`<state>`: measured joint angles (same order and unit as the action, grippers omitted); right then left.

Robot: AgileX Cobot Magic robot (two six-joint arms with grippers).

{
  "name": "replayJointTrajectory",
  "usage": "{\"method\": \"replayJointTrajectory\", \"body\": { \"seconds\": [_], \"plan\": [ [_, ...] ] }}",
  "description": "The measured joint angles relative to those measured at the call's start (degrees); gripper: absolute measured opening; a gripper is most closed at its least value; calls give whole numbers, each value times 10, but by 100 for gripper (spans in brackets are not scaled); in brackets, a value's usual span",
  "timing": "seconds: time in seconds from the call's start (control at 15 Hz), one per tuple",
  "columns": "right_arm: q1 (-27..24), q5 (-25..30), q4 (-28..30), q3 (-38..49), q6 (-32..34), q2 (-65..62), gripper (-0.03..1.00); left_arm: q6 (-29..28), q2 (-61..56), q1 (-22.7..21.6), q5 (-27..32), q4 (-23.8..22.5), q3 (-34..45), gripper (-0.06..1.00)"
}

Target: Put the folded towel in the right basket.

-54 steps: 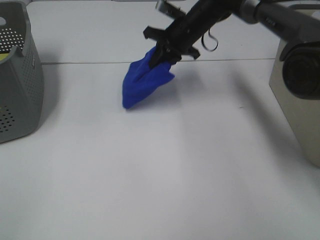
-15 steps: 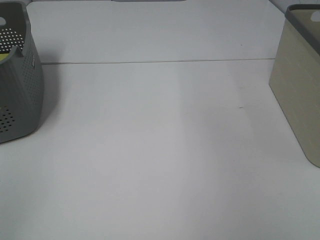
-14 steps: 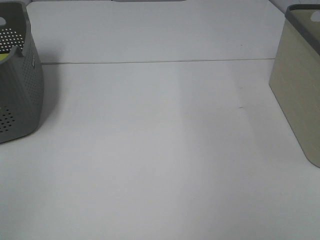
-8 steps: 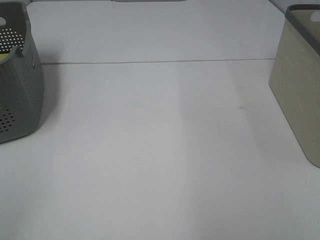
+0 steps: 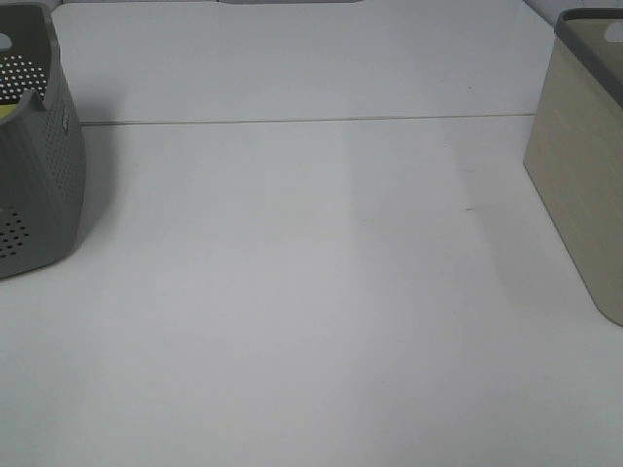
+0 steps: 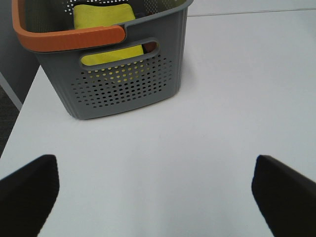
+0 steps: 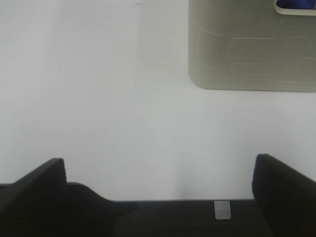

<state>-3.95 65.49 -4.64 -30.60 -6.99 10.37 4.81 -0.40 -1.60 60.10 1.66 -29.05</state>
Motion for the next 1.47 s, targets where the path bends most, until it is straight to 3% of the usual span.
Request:
{"method": "replayJointTrajectory", "body": {
  "seconds": [0.27, 1.47],
  "plan": [
    [0, -11, 2, 42, 20, -101, 98, 0, 0, 0, 0, 0, 0, 99],
    [0, -19, 5, 46, 19, -105, 98, 0, 0, 0, 0, 0, 0, 99]
  ]
}}
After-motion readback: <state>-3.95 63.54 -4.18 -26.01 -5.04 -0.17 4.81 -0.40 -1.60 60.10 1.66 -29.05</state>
